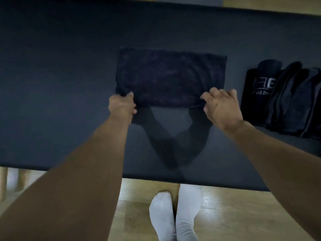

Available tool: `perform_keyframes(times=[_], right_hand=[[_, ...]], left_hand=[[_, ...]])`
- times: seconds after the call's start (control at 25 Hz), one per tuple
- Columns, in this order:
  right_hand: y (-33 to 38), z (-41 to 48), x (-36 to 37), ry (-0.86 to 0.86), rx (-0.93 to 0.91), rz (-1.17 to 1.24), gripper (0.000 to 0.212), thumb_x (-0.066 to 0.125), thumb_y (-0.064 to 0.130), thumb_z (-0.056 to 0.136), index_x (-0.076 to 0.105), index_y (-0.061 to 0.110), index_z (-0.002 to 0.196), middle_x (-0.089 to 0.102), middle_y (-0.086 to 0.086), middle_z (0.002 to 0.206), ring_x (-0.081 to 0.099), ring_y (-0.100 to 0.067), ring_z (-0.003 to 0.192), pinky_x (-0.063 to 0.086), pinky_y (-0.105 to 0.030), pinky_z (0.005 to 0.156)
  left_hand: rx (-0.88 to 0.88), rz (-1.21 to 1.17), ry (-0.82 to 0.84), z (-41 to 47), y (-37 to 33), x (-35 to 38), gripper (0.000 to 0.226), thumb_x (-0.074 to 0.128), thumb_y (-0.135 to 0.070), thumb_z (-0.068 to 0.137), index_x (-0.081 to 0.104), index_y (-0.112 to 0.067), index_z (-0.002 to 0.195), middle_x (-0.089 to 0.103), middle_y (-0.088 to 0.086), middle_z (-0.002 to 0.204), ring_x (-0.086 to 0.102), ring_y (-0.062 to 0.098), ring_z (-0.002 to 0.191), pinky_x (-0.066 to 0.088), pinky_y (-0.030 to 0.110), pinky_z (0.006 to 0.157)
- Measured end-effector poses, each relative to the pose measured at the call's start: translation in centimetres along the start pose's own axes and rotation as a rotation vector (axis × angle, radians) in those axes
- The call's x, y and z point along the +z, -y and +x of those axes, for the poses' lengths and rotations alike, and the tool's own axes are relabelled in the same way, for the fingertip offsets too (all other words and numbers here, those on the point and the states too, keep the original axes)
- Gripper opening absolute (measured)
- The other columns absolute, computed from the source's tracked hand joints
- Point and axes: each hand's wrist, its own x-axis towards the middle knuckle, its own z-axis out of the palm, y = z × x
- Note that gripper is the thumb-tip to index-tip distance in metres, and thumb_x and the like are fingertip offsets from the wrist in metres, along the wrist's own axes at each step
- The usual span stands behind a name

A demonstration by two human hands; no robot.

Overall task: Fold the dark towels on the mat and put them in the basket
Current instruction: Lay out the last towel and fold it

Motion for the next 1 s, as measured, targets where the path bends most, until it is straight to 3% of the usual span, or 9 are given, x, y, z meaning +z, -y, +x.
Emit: perform_keyframes(times=[0.08, 0.2, 0.32, 0.44, 0.56, 0.68, 0.8, 0.92, 1.0], right_hand=[[2.2, -0.9, -0.4, 0.108, -0.038, 0.071, 0.028, 0.051, 0.019, 0.093, 0.058, 0.013, 0.119, 0.058, -0.010, 0.110, 0.059, -0.030, 0.097, 0.036, -0.042, 0.091], [7.8, -4.1, -0.5, 0.416, -0.189, 0.559, 0.035, 0.059, 0.019, 0.092, 0.060, 0.017, 0.126, 0.060, -0.006, 0.120, 0.062, -0.025, 0.107, 0.046, -0.037, 0.097], [8.9, -5.0, -0.2, 0.134, 0.127, 0.754, 0.039, 0.066, 0.019, 0.087, 0.061, 0.019, 0.125, 0.058, -0.008, 0.119, 0.059, -0.027, 0.108, 0.047, -0.041, 0.097], [6.4, -5.0, 0.3, 0.128, 0.661, 0.800, 0.052, 0.071, 0.035, 0.087, 0.047, 0.014, 0.128, 0.046, -0.010, 0.130, 0.053, -0.029, 0.113, 0.046, -0.036, 0.093], [7.2, -6.2, 1.5, 0.422, 0.633, 0.837, 0.053, 0.070, 0.041, 0.087, 0.050, 0.010, 0.125, 0.057, -0.007, 0.123, 0.057, -0.026, 0.111, 0.045, -0.031, 0.081], [8.8, -7.4, 2.7, 0.396, 0.707, 0.960, 0.039, 0.066, 0.035, 0.089, 0.058, 0.005, 0.113, 0.062, -0.010, 0.117, 0.060, -0.027, 0.106, 0.054, -0.038, 0.086], [10.7, -8.1, 2.7, 0.277, 0.896, 1.171, 0.044, 0.058, 0.030, 0.092, 0.052, 0.005, 0.127, 0.058, -0.008, 0.116, 0.058, -0.027, 0.107, 0.055, -0.046, 0.089], [11.4, -8.8, 2.4, 0.284, 0.882, 1.080, 0.047, 0.056, 0.036, 0.095, 0.045, 0.005, 0.129, 0.055, -0.007, 0.105, 0.060, -0.027, 0.097, 0.054, -0.040, 0.083], [11.6, -9.1, 2.3, 0.392, 0.882, 0.989, 0.058, 0.061, 0.049, 0.091, 0.042, 0.008, 0.128, 0.051, -0.004, 0.103, 0.058, -0.026, 0.093, 0.054, -0.038, 0.078]], left_hand=[[0.138, -0.227, -0.026, 0.6, -2.5, 0.8, 0.009, 0.051, -0.028, 0.101, 0.055, -0.021, 0.104, 0.066, 0.009, 0.099, 0.058, 0.016, 0.065, 0.052, 0.022, 0.049], [0.138, -0.131, -0.043, 0.4, -0.9, 0.5, 0.028, 0.056, -0.049, 0.088, 0.059, -0.026, 0.103, 0.069, 0.011, 0.113, 0.068, 0.029, 0.098, 0.057, 0.044, 0.091], [0.023, 0.259, 0.096, -4.7, 5.2, 0.2, 0.056, 0.065, -0.058, 0.084, 0.059, -0.013, 0.117, 0.063, 0.015, 0.125, 0.059, 0.035, 0.118, 0.049, 0.042, 0.100], [-0.093, 0.338, 0.270, -9.5, 11.2, 0.1, 0.060, 0.074, -0.049, 0.081, 0.060, -0.007, 0.122, 0.064, 0.013, 0.121, 0.062, 0.033, 0.111, 0.053, 0.038, 0.093], [-0.078, 0.013, 0.220, -10.7, 13.7, -0.8, 0.024, 0.074, -0.036, 0.086, 0.067, -0.017, 0.100, 0.070, 0.004, 0.100, 0.069, 0.029, 0.094, 0.058, 0.039, 0.086], [-0.096, -0.256, 0.116, -11.2, 12.8, -2.2, 0.015, 0.068, -0.033, 0.092, 0.064, -0.020, 0.085, 0.068, -0.001, 0.087, 0.068, 0.024, 0.078, 0.060, 0.037, 0.078], [-0.031, -0.274, 0.014, -10.6, 11.6, -3.7, 0.008, 0.071, -0.019, 0.090, 0.067, -0.013, 0.087, 0.064, -0.002, 0.081, 0.065, 0.018, 0.069, 0.061, 0.032, 0.073], [0.095, -0.185, 0.005, -10.1, 10.9, -4.5, 0.028, 0.069, -0.004, 0.089, 0.061, -0.014, 0.114, 0.059, -0.005, 0.091, 0.064, 0.015, 0.059, 0.060, 0.026, 0.065], [0.205, -0.097, 0.030, -10.3, 10.5, -4.6, 0.022, 0.063, 0.001, 0.091, 0.060, -0.016, 0.104, 0.059, -0.008, 0.102, 0.065, 0.015, 0.055, 0.058, 0.022, 0.058]])
